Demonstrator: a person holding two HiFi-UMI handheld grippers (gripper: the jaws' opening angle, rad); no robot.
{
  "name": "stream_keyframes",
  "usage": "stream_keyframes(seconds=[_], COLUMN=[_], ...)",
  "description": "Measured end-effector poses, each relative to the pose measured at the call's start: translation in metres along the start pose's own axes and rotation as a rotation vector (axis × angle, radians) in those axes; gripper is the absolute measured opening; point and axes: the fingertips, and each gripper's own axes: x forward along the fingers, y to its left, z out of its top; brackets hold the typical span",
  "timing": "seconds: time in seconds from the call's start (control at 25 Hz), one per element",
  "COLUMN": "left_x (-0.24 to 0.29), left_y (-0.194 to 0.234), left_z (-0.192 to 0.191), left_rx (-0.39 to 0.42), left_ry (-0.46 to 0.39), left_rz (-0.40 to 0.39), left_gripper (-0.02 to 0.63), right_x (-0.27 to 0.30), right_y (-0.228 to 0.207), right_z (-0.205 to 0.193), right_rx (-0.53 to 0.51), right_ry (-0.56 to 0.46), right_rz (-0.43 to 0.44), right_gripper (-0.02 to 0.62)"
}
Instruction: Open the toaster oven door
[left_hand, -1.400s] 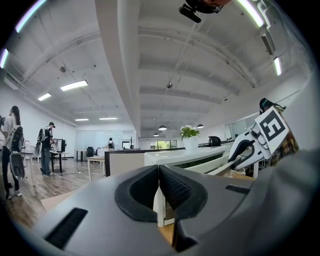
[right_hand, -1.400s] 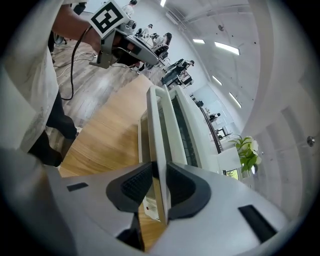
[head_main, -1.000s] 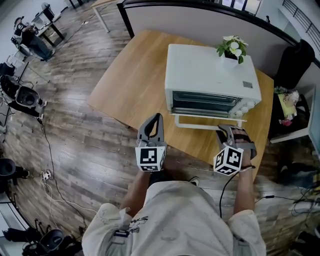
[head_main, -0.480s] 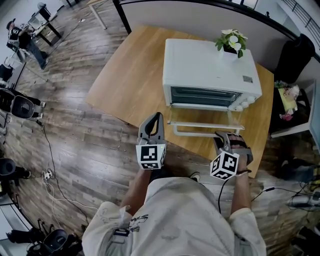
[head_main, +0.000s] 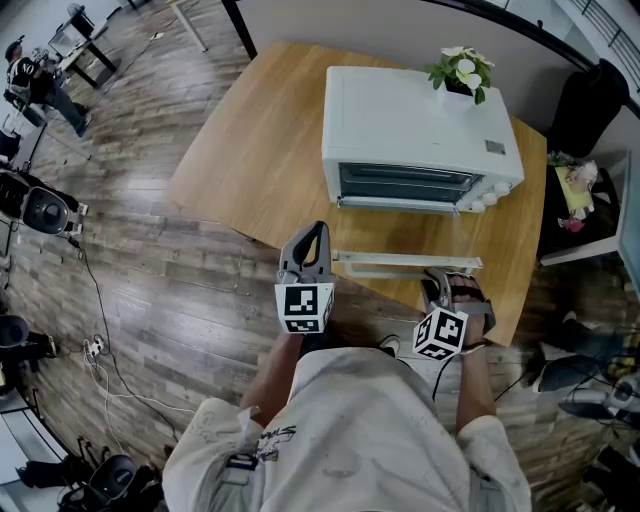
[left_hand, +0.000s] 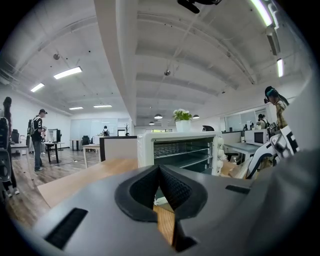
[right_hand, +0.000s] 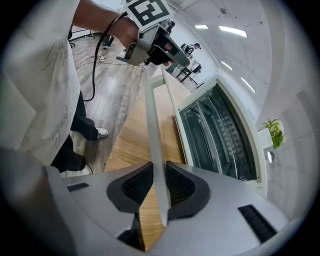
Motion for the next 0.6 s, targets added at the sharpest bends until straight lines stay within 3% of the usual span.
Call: stream_keyframes(seconds=[0.52, 0.6], left_x=[-0.001, -0.001], left_y=[-0.017, -0.02], left_z=[-0.024, -0.029], left_rx=[0.0, -0.006], left_ry=[0.055, 0.065], left_rz=[-0.024, -0.025], left_gripper=[0.017, 0.017], right_x=[0.012, 0.014], right_y=[0.026, 0.033], right_z=[-0.005, -0.004], right_rx=[0.056, 0.085], right_ry=[-0.016, -0.032], right_rz=[-0.08, -0.054], right_gripper=[0.1, 0.14])
